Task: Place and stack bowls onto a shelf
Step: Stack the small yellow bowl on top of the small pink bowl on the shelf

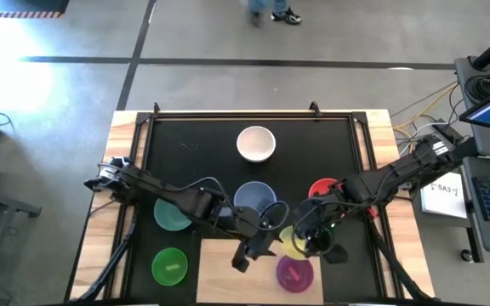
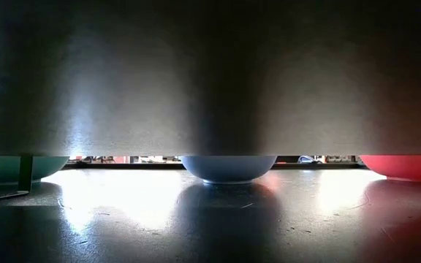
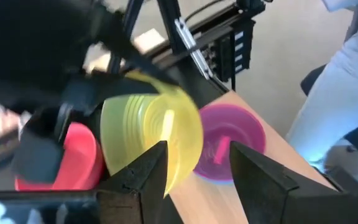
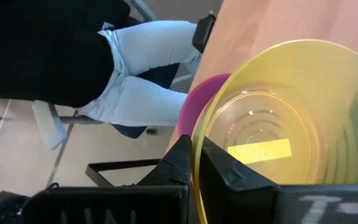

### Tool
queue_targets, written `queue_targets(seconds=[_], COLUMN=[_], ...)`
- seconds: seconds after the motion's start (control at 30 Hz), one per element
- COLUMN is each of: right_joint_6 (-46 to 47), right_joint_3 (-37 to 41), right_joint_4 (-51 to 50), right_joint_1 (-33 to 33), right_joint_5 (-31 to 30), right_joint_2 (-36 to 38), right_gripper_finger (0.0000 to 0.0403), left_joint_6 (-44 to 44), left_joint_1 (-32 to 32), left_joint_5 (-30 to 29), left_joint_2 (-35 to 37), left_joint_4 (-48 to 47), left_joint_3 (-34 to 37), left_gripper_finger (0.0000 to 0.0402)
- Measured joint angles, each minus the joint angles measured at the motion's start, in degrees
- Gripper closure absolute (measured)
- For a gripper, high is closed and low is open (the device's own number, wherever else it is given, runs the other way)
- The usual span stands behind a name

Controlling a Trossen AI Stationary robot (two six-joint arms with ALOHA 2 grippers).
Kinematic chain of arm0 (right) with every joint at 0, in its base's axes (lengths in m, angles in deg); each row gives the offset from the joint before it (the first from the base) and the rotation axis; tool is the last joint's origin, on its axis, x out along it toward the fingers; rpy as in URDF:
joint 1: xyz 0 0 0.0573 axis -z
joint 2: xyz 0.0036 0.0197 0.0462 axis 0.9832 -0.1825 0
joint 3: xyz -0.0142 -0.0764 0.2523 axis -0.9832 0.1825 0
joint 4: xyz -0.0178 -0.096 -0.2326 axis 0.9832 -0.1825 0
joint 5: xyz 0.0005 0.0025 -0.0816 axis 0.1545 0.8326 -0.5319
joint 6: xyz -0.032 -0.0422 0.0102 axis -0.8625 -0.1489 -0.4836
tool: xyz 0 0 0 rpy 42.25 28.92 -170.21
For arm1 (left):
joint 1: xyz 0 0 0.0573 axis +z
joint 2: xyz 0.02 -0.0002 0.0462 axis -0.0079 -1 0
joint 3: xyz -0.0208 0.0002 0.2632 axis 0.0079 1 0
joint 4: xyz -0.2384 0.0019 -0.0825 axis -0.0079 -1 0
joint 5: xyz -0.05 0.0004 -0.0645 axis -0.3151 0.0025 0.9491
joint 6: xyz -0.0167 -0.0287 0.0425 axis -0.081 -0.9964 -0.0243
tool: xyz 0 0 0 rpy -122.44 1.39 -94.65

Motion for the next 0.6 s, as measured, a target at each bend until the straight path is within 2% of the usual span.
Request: queue_targets(seconds=[0.27,0.6], right_joint_6=[-4.1,-6.7], right_joint_3=[-0.1,-0.3], right_joint_4=[2.0,8.8], right_joint_1=[-3.4,-7.6], right_joint_5=[0.2,0.3], right_joint_2=[-4.2,-9.3], right_gripper_finger=[0.0394,0.0394], left_joint_6=[-12.0,-22.7], left_joint_1=[-0.1,-0.4], left_joint_5=[-0.2,-2.0], left_joint_2=[0.0,0.0], left_joint_4=[-12.1,-17.0], left_joint_3=[-2.9,-2.9], left_gripper_finger=[0.0249,0.0249])
